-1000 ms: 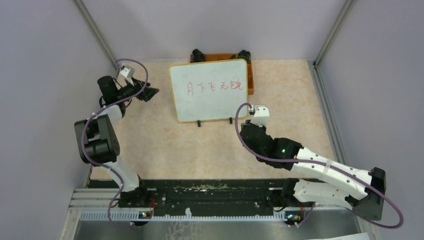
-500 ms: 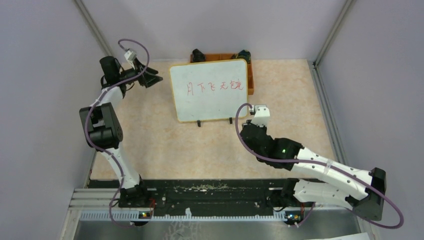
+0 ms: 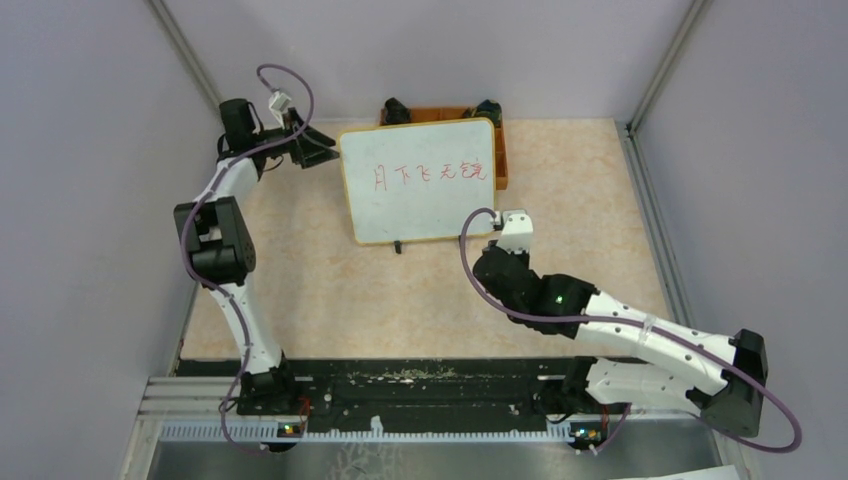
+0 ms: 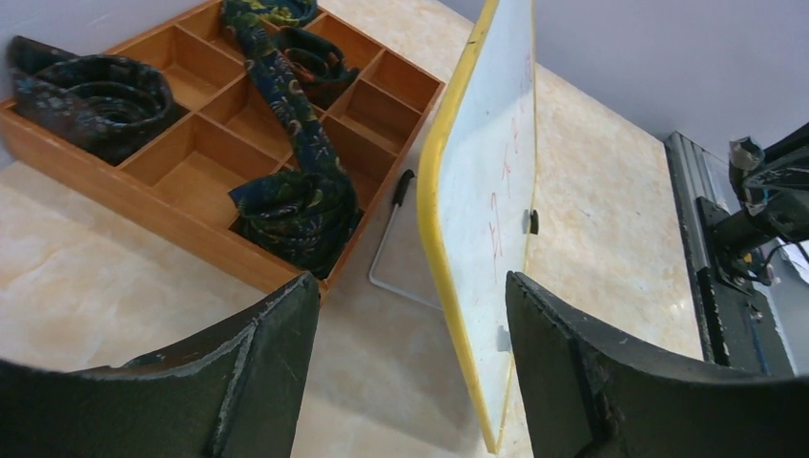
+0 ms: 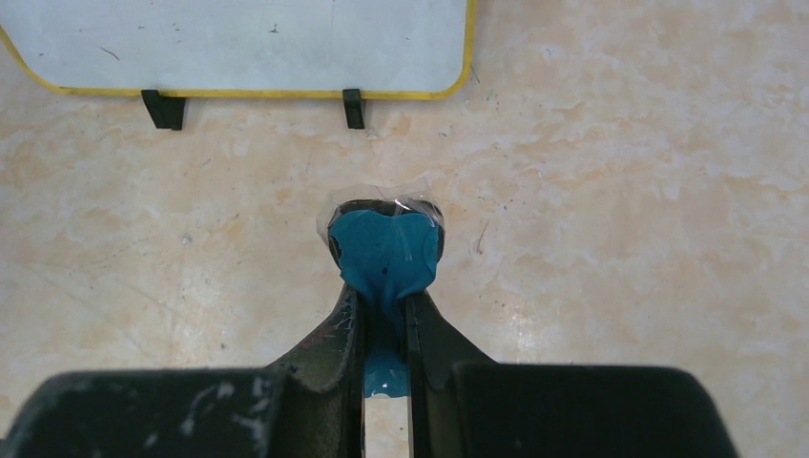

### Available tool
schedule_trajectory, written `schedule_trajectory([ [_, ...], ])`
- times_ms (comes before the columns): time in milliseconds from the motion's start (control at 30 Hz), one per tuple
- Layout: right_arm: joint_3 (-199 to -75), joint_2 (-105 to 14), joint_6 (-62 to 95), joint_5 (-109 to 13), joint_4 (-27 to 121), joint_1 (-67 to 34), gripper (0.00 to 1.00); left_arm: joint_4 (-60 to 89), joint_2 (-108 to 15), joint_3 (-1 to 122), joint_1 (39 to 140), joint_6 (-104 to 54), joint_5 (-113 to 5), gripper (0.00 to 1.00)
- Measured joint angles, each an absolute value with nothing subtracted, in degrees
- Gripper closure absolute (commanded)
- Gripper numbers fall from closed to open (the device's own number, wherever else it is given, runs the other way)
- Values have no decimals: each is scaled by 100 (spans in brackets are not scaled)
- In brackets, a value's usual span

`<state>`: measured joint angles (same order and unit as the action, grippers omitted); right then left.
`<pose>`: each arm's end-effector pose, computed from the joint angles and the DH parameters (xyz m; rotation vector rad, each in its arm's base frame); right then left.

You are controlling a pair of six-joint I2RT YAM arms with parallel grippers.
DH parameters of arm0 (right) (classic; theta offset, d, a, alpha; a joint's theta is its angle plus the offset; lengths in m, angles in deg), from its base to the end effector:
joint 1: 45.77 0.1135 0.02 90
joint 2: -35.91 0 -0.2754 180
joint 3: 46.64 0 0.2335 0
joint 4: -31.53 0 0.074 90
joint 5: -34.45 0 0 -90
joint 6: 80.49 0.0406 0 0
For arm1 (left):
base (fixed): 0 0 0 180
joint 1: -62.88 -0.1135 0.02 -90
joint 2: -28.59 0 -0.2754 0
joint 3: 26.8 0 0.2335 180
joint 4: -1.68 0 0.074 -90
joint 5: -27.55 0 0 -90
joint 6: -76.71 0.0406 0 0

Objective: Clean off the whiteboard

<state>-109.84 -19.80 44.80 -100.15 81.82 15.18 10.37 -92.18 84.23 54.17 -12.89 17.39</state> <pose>0.1084 0.1364 0.3016 -0.0968 2.0752 0.1053 0.4687 0.0314 0.2850 0.8001 1.5744 -1.1748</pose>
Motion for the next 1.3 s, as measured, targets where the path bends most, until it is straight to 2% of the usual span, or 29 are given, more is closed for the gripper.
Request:
schedule_trajectory([
  [233,-10987,-2004,4460,-10056,8182,1518,100,869,-9351,8495,5570,-1673,1977,27],
  [367,-10987,-2015,4463,-10063,8182,1518,100,84,-9478,8486,5578,-2495,2123,28],
  [467,-10987,-2052,4463,-10067,8180,1518,100,-1173,-9625,8423,5578,-3728,2274,30],
  [567,-10987,-2087,4465,-10065,8175,1518,100,-3415,-10040,8519,5580,-5636,2488,34],
  [667,-10987,-2108,4467,-10056,8164,1518,100,-5463,-10978,9535,5635,-8014,2600,39],
  [767,-10987,-2128,4467,-10045,8160,1518,100,-6447,-11616,10169,5738,-9614,2617,39],
  [900,-10991,-2137,4469,-10039,8156,1518,100,-6986,-11725,10171,5832,-10510,2617,39],
  [1100,-10993,-2202,4471,-10026,8151,1518,100,-7181,-11712,10167,5865,-10932,2617,42],
  [1300,-10993,-2202,4508,-10026,8142,1518,100,-7214,-11657,9878,5856,-10967,2615,60],
])
